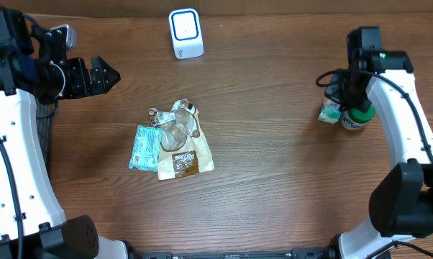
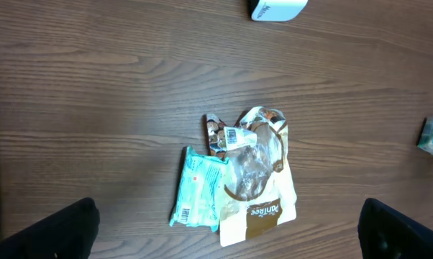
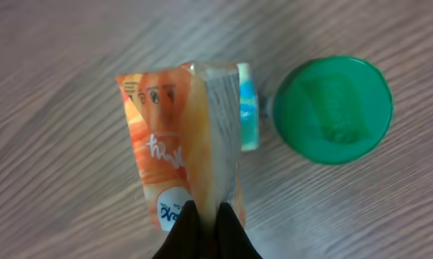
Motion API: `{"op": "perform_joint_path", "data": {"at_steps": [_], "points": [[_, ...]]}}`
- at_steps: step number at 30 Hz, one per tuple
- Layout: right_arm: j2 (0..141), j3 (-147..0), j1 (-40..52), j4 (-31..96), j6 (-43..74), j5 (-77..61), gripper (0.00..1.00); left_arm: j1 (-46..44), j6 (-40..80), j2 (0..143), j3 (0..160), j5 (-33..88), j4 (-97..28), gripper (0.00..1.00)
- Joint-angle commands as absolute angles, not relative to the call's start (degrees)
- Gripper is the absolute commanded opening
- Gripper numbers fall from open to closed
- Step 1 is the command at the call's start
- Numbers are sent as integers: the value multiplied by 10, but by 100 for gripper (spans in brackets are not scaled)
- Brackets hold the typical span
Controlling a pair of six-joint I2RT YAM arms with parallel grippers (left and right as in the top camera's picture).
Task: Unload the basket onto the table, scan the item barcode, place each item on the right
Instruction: 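Carry the orange pack beside the jar on the right and release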
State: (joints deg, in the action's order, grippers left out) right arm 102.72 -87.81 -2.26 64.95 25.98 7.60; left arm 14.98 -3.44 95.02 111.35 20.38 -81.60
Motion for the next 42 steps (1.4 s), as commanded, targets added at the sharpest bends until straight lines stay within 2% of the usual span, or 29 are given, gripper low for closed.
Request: {"op": "perform_joint_path", "data": {"at_steps": [1, 9, 10, 11, 15, 25, 33, 42], "points": [[1027, -847, -28, 622, 283, 90, 4, 146, -47, 944, 1116, 204, -816, 100], [1027, -836, -28, 611, 283, 90, 10, 145, -47, 944, 1116, 203, -816, 99], [1027, -836, -28, 610, 283, 90, 14, 145, -47, 944, 1116, 203, -816, 100], [1027, -836, -28, 609, 283, 90, 22, 145, -47, 944, 1116, 204, -816, 100], [1027, -836, -28, 606, 281, 90, 32, 145, -47, 944, 1116, 203, -816, 100], [1027, -841, -27, 604, 251, 79, 32, 145, -47, 944, 1116, 203, -816, 100], [1025, -883, -13, 619, 164, -81, 27, 145, -47, 944, 1116, 203, -816, 99], [1025, -889, 70, 618, 121, -218, 27, 145, -47, 944, 1116, 203, -816, 100]]}}
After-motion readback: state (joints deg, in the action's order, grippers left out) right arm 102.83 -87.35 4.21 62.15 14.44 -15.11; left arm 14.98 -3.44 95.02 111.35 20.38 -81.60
